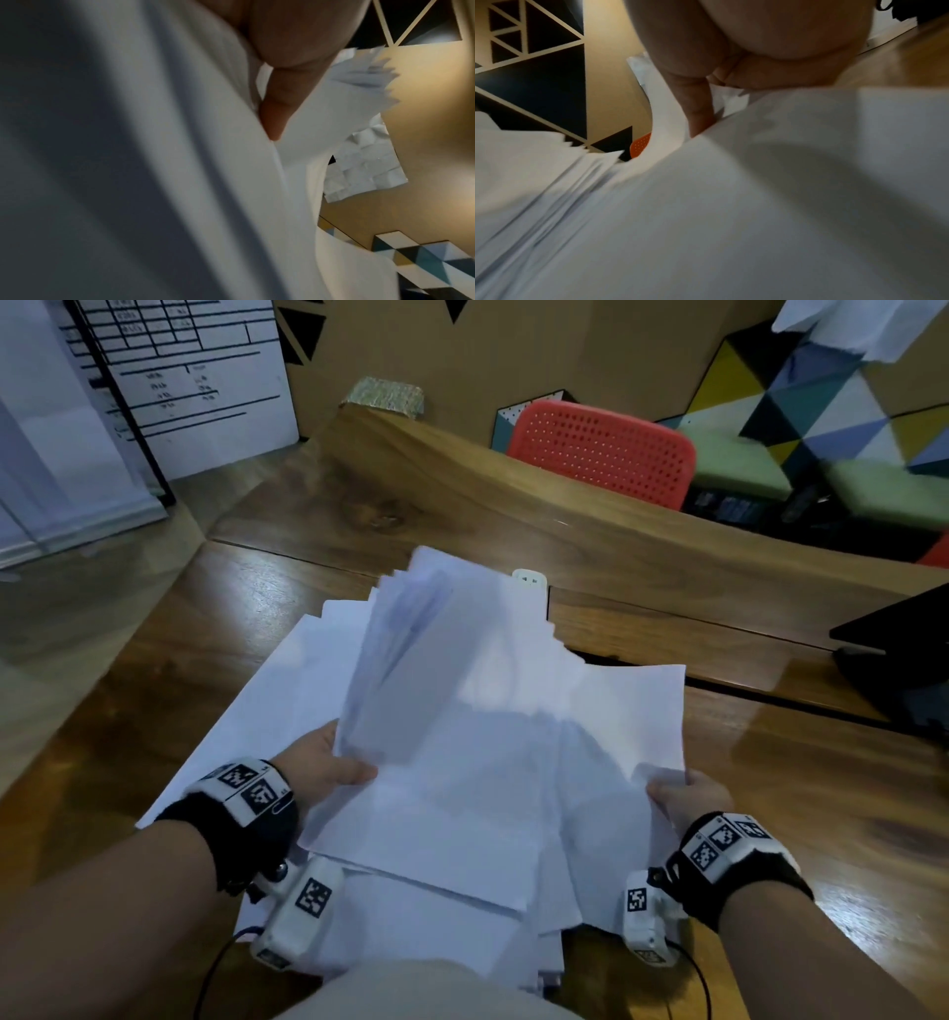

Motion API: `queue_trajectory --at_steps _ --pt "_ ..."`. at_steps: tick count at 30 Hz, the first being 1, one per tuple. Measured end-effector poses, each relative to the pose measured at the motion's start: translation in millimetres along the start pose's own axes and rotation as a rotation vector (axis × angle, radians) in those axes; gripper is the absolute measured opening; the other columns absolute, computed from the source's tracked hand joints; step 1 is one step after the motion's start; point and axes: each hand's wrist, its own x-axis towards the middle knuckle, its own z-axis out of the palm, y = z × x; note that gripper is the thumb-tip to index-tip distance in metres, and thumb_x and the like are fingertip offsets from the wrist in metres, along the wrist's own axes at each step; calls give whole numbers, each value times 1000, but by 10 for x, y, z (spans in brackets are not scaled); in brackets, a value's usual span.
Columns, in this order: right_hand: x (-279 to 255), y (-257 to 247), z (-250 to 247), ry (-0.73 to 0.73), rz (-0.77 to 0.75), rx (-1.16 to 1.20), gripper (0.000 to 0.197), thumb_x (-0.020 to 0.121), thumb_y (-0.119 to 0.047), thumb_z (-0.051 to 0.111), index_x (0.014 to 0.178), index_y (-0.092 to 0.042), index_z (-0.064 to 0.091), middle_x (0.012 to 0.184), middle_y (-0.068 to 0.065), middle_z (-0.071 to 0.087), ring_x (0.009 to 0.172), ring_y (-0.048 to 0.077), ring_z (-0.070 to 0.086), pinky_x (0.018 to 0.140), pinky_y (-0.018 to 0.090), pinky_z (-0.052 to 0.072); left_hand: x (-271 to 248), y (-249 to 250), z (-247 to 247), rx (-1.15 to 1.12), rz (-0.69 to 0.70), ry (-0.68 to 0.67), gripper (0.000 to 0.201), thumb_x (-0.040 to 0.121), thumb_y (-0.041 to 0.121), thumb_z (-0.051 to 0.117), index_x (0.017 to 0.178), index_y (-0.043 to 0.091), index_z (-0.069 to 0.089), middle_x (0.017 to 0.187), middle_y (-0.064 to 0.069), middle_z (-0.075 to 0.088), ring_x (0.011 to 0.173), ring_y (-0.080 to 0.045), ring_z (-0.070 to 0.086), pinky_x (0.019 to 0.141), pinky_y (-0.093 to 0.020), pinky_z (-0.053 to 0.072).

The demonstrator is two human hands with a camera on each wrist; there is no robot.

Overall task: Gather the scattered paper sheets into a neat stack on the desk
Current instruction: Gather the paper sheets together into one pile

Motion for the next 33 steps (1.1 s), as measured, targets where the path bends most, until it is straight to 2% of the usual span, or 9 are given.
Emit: queue_trajectory --at_steps 3,7,10,13,17,21,24,27,33 --pt "-21 8 -4 -12 14 52 40 84 -5 64 122 2 57 125 23 59 109 39 58 92 41 48 84 1 -186 59 15 91 26 76 -7 67 97 6 58 84 -11 64 73 -24 59 67 -30 48" --pt "-17 35 245 -56 -9 141 19 79 5 64 98 2 65 110 25 66 94 36 64 91 51 51 156 11 -316 102 -19 89 34 76 -2 69 109 -2 59 102 -19 64 91 -32 60 91 -43 47" --pt "-26 -7 470 -141 -13 228 18 77 9 61 75 -9 64 91 21 70 90 39 66 86 58 52 119 -19 -313 -15 -26 26 34 74 -6 68 107 -8 59 93 -20 69 83 -33 64 82 -43 53" --pt "-116 -127 626 -241 -23 279 21 83 4 53 92 -8 66 93 19 70 87 38 67 86 58 53 126 -52 -251 -40 -9 4 24 77 -8 64 100 -3 62 71 -7 74 67 -25 69 68 -34 57" --pt "-230 -244 720 -256 -11 395 40 97 -21 45 127 4 49 117 15 58 84 28 59 90 43 47 233 -135 -132 69 -29 48 37 80 -9 60 116 -10 53 103 -21 64 93 -31 59 92 -44 46" --pt "-224 -153 727 -359 95 516 74 72 -51 72 128 -6 51 131 11 56 118 37 55 99 53 44 268 -207 -9 62 -24 20 37 75 -6 69 109 -3 57 86 -11 68 79 -24 66 80 -35 51" --pt "-233 -74 696 -442 34 492 32 84 -29 67 105 -6 60 99 12 67 91 34 64 85 50 51 212 -194 95 -40 -49 -100 36 58 5 71 93 3 62 65 -1 74 57 -15 69 61 -30 56" --pt "-219 4 678 -498 -55 430 37 80 -20 71 112 -6 60 76 11 73 62 30 68 58 34 54 147 -174 184 -118 -95 -190 23 57 6 67 80 5 70 70 -10 73 58 -22 70 63 -34 56" --pt "-177 65 691 -507 39 409 39 80 8 62 117 -5 59 111 23 67 96 43 65 89 58 50 232 -45 283 492 -5 -96 44 81 24 67 121 11 54 109 -5 61 97 -23 58 84 -30 42"
